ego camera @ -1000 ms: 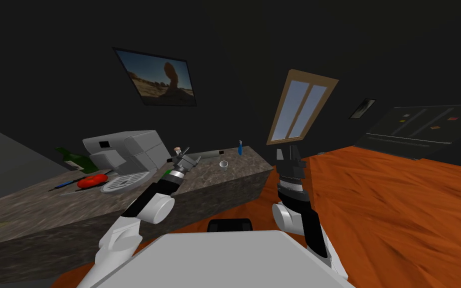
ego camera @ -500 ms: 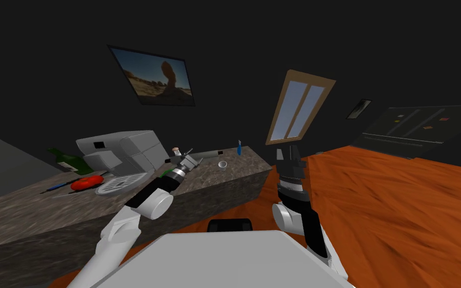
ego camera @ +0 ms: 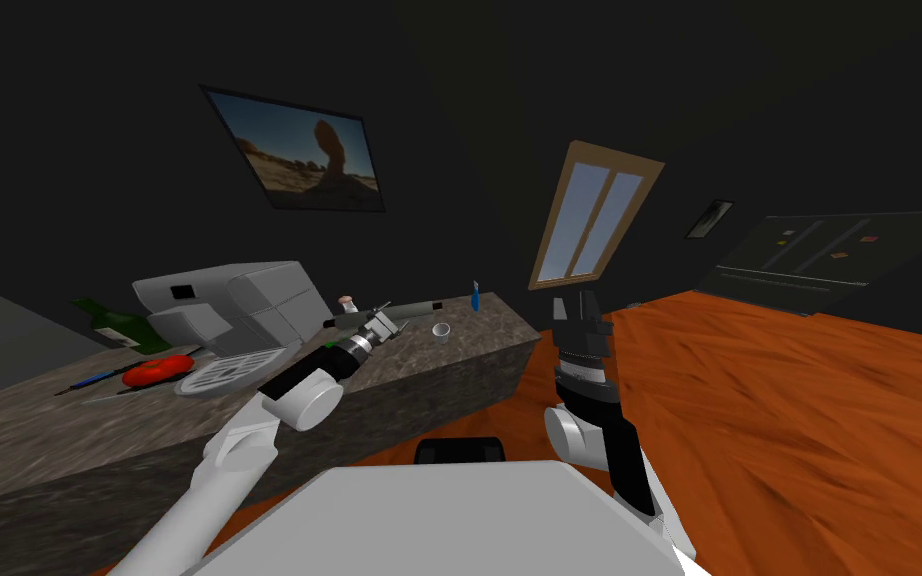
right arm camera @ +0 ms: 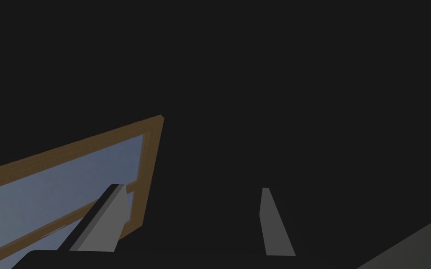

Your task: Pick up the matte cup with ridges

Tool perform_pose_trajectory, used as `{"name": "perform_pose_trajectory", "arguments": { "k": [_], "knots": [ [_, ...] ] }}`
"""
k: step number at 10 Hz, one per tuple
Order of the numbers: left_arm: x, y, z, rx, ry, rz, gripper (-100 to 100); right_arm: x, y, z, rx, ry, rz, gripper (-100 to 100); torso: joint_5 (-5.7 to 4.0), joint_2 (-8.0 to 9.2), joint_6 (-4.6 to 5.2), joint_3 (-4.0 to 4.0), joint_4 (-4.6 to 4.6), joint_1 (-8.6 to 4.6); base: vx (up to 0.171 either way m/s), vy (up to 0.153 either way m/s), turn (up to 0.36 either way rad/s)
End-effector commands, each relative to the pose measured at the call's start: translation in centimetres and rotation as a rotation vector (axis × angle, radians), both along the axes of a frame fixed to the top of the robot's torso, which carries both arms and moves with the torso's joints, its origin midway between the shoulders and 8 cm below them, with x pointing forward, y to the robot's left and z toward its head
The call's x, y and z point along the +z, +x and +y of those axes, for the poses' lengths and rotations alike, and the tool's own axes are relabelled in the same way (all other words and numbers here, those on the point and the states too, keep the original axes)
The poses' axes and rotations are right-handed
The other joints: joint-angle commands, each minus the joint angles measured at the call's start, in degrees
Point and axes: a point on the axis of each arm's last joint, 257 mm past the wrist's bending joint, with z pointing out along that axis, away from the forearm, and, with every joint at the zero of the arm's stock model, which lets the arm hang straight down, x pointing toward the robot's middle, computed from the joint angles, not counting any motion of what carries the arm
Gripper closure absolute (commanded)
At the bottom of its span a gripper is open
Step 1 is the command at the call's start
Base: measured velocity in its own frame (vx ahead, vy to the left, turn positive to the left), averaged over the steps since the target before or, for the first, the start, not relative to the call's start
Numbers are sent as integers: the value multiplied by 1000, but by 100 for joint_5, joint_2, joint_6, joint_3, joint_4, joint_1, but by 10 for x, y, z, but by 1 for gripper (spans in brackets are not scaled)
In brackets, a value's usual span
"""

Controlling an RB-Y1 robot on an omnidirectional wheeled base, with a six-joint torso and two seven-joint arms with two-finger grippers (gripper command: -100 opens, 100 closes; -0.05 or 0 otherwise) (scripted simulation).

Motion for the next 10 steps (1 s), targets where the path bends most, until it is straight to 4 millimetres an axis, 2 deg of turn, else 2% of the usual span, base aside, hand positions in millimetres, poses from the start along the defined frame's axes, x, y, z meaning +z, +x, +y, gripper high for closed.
{"name": "perform_pose_trajectory", "arguments": {
  "k": [1, 10],
  "knots": [
    [-7, 2, -1, -7, -10, 41, -100, 0, 0, 0, 0, 0, 0, 0, 0, 0, 0, 0, 0, 0, 18, -41, -14],
    [-61, 11, 13, -22, -74, 356, -100, 0, 0, 0, 0, 0, 0, 0, -2, -1, -1, -1, -1, -8, 22, -61, -24]
  ]
}}
